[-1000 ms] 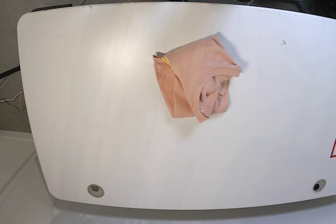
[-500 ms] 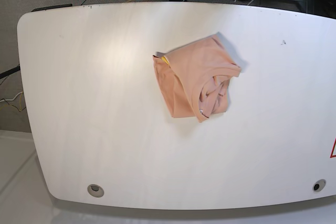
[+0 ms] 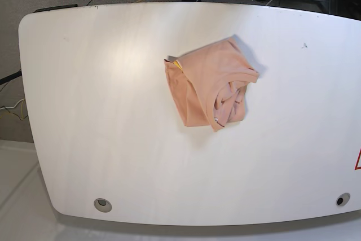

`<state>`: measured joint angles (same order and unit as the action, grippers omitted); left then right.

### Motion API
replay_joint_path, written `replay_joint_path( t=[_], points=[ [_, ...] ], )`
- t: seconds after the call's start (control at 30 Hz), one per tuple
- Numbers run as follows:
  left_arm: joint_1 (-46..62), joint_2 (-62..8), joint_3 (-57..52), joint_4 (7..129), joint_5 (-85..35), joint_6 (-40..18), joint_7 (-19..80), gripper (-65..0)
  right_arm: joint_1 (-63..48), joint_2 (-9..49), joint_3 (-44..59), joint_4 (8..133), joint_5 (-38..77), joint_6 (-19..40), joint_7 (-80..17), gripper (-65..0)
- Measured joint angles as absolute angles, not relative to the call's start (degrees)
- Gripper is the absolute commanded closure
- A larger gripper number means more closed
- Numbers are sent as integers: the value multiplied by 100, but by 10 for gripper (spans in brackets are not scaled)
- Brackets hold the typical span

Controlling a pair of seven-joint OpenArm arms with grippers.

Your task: Fold the T-shirt properly

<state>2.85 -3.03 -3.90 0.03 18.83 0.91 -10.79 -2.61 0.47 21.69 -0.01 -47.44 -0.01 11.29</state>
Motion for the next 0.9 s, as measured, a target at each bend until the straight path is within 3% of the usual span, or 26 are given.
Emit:
replay_joint_path(
  t=[0.9],
  points=[
    [281,-307,-390,3,1883,91,-1076,-4,-211,-91,2176,-1,-4740,-1,1068,0]
  ],
)
